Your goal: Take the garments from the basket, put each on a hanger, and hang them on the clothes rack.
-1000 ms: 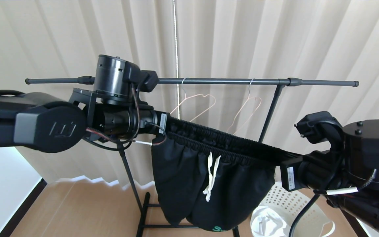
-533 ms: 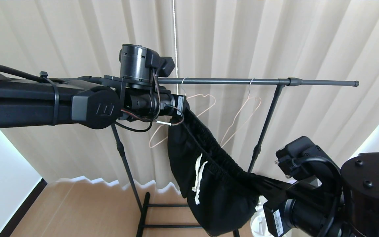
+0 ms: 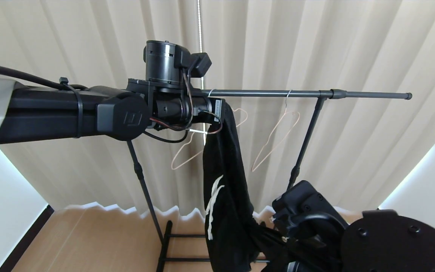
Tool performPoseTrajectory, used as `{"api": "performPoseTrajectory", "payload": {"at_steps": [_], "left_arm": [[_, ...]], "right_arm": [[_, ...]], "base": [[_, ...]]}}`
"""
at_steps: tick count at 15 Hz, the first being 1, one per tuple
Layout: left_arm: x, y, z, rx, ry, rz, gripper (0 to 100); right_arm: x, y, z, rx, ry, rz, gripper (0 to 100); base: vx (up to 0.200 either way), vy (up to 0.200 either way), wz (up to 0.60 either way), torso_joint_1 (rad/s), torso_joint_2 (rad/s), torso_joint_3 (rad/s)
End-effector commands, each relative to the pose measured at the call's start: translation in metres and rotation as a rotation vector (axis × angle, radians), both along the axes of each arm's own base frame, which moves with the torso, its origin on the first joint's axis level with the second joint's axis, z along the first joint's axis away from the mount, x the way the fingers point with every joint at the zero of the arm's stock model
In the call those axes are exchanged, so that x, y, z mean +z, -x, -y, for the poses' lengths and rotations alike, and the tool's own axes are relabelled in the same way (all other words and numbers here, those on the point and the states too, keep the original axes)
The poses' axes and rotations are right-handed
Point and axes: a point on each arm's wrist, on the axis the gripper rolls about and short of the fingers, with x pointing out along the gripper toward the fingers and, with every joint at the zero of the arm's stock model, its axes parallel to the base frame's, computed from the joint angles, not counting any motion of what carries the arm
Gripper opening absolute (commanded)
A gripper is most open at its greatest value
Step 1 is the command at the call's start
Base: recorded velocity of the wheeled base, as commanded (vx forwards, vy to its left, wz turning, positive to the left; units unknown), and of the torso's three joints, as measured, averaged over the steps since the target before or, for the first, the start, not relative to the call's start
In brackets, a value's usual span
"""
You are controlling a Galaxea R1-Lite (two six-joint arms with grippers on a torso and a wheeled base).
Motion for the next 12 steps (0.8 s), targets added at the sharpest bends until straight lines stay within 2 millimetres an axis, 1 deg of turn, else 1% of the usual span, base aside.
{"api": "performPoseTrajectory", "payload": {"at_steps": [1,3,4,5,6,8,10,12], "left_arm": [[-0.001,-0.006,0.006,-0.019,0.011,0.006,0],[-0.001,-0.002,0.012,-0.035,0.014,0.008,0],[0.0,-0.002,0.013,-0.035,0.014,0.009,0],[0.001,-0.002,0.012,-0.032,0.012,0.009,0],[0.0,-0.003,0.01,-0.025,0.006,0.002,0],[-0.003,-0.005,-0.002,0.017,-0.028,-0.046,0],[0.008,0.006,-0.022,0.081,-0.088,-0.1,0],[0.012,0.016,-0.041,0.152,-0.17,-0.139,0]], "right_arm": [[-0.014,0.003,-0.025,0.024,0.014,-0.036,0],[-0.013,0.001,-0.03,0.021,-0.005,-0.044,0],[-0.01,0.002,-0.028,0.015,-0.02,-0.044,0],[-0.007,0.001,-0.025,0.006,-0.032,-0.041,0],[0.0,-0.002,-0.015,-0.019,-0.049,-0.036,0],[0.006,-0.02,0.005,-0.111,-0.061,-0.024,0],[0.009,-0.049,0.025,-0.231,-0.043,0.002,0],[0.016,-0.076,0.037,-0.314,-0.02,0.039,0]], "base": [[0.0,0.0,0.0,0.0,0.0,0.0],[0.0,0.0,0.0,0.0,0.0,0.0],[0.0,0.0,0.0,0.0,0.0,0.0],[0.0,0.0,0.0,0.0,0.0,0.0],[0.0,0.0,0.0,0.0,0.0,0.0],[0.0,0.0,0.0,0.0,0.0,0.0],[0.0,0.0,0.0,0.0,0.0,0.0],[0.0,0.0,0.0,0.0,0.0,0.0]]}}
